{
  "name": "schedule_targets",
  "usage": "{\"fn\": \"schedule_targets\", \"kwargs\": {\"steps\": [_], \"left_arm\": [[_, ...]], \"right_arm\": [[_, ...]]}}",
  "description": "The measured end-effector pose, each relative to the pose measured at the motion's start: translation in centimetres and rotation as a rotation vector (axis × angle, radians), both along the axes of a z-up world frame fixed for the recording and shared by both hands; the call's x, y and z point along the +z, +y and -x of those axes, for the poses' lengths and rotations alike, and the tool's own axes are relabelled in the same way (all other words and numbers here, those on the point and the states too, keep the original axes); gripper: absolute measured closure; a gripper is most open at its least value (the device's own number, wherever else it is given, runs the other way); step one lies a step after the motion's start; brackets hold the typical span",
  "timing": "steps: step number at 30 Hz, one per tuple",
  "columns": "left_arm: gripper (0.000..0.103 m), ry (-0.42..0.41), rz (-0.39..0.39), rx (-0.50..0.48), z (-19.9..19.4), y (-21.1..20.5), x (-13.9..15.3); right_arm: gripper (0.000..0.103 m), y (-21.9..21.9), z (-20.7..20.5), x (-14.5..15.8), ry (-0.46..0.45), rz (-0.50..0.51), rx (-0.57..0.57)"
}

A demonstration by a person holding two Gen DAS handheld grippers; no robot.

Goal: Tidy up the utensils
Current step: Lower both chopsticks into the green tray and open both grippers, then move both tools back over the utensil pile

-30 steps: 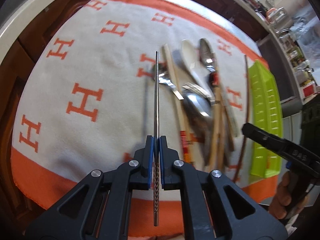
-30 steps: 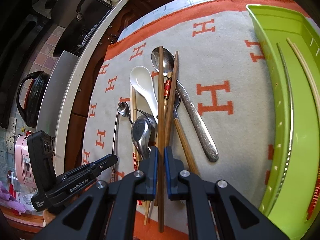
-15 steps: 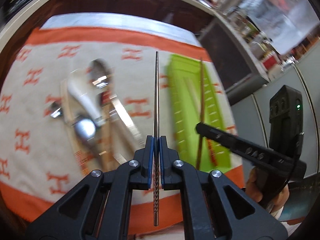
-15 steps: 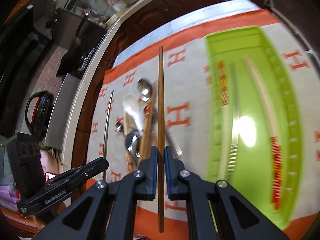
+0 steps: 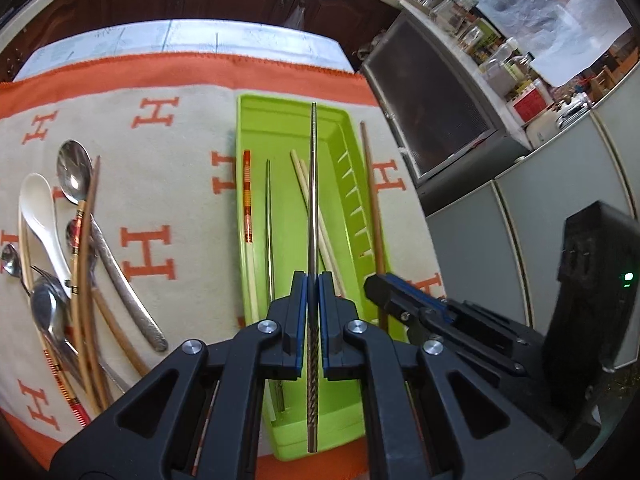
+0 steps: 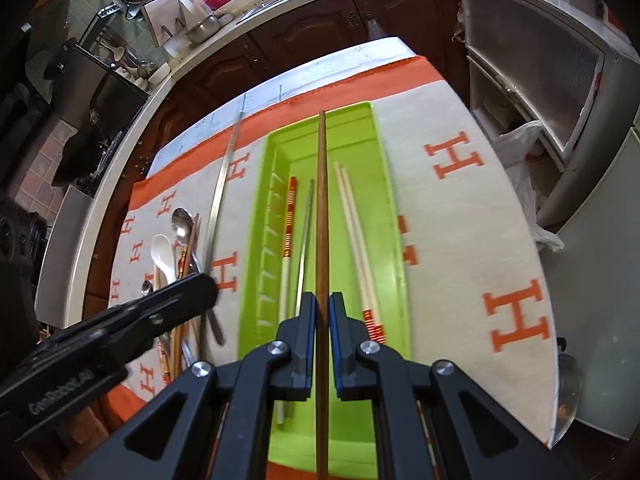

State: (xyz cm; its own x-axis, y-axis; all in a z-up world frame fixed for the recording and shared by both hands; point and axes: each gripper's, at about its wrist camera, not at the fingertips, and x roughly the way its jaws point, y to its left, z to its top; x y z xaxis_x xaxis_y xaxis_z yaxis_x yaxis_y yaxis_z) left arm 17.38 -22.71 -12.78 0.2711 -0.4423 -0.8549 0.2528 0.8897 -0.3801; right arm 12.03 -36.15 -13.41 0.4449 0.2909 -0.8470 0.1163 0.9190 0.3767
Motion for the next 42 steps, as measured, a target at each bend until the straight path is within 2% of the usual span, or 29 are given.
{"fn": "schedule_targets", "kwargs": {"steps": [6,8,11,13,17,24,42], "left_arm": [[0.097,-0.001,-0.045,-0.005,0.0,-0.6,-1.3],[0.080,-0.011,-0.052,-0.008,0.4,-0.4,-1.2],[0.064,-0.062,-0.085,0.011,1.2,0.4,-0.3],[0.061,-0.083,-0.089,0.017,1.8,0.9,0.3],[0.059,-0.127,-0.133,0.045,3.1,2.7,1.3],[0.059,-0.152,-0.170,0.095,4.7,6.2,1.9],[0.059,-0.208,-0.185,0.210,9.8,14.6,3.6]], "right_arm": [[0.096,-0.1,-0.6,-0.6,-0.012,0.062,0.015],[0.096,-0.3,-0.7,-1.0,-0.001,0.039,0.017],[0.096,-0.5,-0.7,-1.4,0.010,0.008,0.003],[0.096,-0.7,-0.5,-1.5,0.008,-0.012,-0.003],[0.095,-0.3,0.0,-1.3,0.006,-0.028,-0.001],[0.095,1.2,1.2,-0.2,-0.014,-0.031,0.022],[0.095,7.0,4.7,2.0,-0.020,0.022,0.105]]}}
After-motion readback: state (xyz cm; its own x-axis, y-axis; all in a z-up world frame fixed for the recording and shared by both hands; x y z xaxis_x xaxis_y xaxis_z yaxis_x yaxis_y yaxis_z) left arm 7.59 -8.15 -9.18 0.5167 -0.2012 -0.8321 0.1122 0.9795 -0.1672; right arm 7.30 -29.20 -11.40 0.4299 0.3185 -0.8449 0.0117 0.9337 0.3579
